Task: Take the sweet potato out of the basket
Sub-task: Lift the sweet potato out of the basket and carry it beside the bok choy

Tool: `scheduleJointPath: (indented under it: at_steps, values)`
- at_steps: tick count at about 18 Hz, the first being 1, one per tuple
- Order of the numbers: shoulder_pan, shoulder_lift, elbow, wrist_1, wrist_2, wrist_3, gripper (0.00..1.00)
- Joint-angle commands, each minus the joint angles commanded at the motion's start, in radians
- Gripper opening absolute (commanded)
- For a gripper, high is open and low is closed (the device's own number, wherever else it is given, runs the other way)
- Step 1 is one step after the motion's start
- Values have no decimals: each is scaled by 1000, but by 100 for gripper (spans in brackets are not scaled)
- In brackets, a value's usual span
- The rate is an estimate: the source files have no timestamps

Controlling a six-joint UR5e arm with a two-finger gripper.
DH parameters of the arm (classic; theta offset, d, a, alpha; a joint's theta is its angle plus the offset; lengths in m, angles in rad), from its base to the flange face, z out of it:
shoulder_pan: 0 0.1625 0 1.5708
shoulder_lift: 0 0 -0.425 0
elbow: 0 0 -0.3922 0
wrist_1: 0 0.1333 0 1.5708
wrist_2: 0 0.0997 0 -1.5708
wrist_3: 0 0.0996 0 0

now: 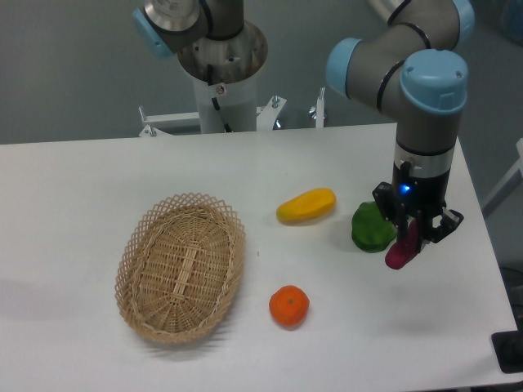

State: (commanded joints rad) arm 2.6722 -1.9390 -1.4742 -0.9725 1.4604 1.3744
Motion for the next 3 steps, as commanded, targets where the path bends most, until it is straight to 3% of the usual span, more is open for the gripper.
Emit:
scheduleJointPath:
  at_steps: [3]
  values:
    - [0,5,0,2,-2,-2,25]
